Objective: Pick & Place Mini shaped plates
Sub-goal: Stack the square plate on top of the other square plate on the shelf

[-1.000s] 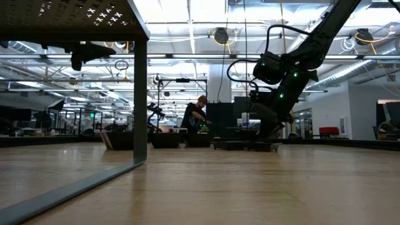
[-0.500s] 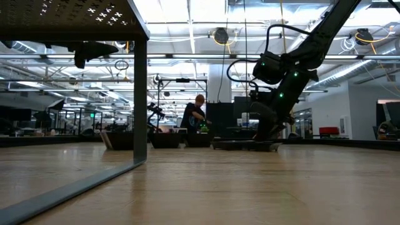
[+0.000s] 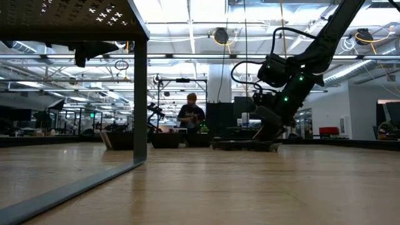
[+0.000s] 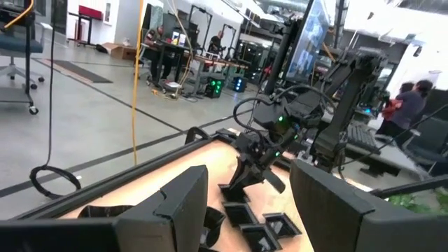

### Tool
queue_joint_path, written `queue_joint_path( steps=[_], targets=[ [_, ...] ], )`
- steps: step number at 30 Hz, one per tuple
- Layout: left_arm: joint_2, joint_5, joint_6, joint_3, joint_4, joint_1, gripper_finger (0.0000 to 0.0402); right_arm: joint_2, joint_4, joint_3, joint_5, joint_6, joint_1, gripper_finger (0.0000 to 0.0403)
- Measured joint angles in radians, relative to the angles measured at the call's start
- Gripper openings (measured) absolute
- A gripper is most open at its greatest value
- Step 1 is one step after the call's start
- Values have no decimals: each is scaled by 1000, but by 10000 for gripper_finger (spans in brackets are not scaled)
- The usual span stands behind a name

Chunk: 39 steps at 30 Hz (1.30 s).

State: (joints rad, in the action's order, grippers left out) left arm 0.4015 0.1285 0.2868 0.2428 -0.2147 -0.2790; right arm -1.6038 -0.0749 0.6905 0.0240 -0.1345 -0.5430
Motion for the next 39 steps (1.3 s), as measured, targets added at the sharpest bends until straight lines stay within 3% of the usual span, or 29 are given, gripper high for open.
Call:
queue_joint_path(
  steps=[11, 18, 23, 28, 33, 36, 39],
  targets=[
    [102, -35, 79, 0, -113, 8, 207, 63, -225, -3, 8, 150, 16, 1],
    [347, -101, 44, 13, -416, 69, 207, 205, -391, -3, 6, 227, 102, 0],
    [576, -97, 48, 115, -491, 115, 207, 240, -495, -2, 1, 284, 233, 0],
    [796, -86, -17, 327, -377, 159, 207, 214, -534, -2, 84, 394, 356, 0],
    [936, 50, -72, 550, -40, 164, 207, 214, -540, -2, 277, 491, 444, 0],
    [1008, 101, -67, 647, 85, 164, 207, 214, -545, -2, 314, 494, 466, 0],
    [1073, 112, -86, 709, 101, 180, 207, 214, -530, -2, 315, 495, 472, 0]
  ],
)
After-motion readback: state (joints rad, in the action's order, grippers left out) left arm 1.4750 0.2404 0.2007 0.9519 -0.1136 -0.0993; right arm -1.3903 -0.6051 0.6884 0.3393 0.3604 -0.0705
